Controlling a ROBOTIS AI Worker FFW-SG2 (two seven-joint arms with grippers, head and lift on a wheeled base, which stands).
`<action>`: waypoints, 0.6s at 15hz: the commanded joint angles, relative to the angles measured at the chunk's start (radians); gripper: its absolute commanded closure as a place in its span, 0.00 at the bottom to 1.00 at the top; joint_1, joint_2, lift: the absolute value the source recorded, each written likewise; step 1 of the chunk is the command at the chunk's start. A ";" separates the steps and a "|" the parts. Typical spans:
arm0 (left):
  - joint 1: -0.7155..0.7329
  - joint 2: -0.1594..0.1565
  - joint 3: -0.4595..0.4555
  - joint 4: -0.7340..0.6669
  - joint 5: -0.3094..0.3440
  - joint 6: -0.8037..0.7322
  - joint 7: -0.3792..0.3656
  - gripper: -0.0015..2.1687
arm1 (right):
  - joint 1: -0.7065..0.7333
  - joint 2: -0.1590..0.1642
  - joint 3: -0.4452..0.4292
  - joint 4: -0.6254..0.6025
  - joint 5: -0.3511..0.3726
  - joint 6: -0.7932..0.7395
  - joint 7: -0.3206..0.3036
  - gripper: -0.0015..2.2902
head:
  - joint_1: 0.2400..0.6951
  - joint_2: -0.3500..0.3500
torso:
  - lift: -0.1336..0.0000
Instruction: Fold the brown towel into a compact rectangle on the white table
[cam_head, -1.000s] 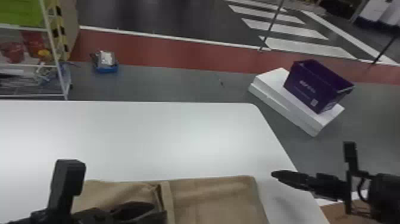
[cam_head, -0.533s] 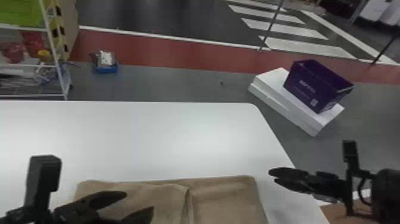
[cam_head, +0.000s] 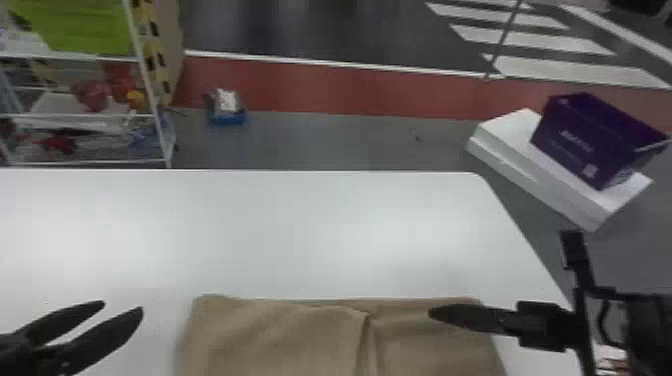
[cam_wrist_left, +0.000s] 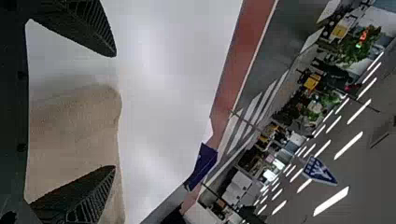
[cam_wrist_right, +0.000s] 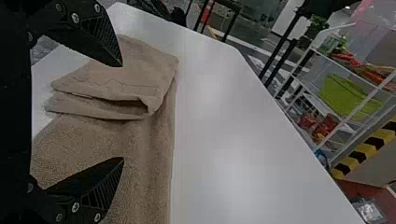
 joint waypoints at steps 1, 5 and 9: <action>-0.004 0.000 0.089 0.047 0.014 -0.036 -0.020 0.01 | 0.002 0.003 0.116 -0.015 0.044 0.002 -0.022 0.08 | 1.00 0.40 | 0.07; -0.004 -0.002 0.134 0.091 0.021 -0.039 -0.056 0.01 | -0.011 0.029 0.259 -0.015 0.102 0.002 -0.056 0.09 | 1.00 0.66 | 0.07; -0.004 -0.002 0.143 0.103 0.025 -0.042 -0.072 0.01 | -0.042 0.033 0.328 -0.015 0.142 0.002 -0.065 0.11 | 1.00 0.79 | 0.07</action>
